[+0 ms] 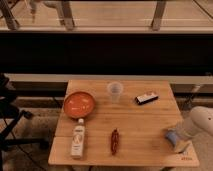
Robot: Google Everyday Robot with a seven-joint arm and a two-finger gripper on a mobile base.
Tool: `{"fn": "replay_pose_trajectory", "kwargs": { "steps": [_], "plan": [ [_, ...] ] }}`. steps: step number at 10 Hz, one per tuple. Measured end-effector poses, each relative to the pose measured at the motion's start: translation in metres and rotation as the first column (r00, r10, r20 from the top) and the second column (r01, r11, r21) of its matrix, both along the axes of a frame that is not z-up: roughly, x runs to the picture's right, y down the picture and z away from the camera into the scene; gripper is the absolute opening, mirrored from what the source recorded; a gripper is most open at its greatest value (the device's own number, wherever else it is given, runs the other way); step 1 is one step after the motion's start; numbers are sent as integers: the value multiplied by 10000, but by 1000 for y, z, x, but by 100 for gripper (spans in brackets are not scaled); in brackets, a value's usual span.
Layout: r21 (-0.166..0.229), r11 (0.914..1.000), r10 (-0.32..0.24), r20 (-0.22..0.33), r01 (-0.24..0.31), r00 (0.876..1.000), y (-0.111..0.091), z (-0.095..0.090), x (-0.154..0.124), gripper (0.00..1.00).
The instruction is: Wipe the white sponge on the table
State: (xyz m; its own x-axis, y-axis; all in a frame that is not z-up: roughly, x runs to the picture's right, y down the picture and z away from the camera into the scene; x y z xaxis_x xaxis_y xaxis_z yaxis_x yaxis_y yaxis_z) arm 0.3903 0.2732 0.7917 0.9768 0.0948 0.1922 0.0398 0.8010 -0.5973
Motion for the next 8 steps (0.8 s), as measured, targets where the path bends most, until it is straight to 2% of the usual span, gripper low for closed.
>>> {"fn": "replay_pose_trajectory", "kwargs": {
  "steps": [1,5,6,8],
  "plan": [
    [84,10000,40,-98,-39,9999,0,-1,1,75],
    [327,9994,-95,-81,98,9999,4,-1,2,36],
    [371,9992,-143,-45,145,9999,4,-1,2,23],
    [394,9991,-175,12,175,9998,6,-1,1,7]
  ]
}}
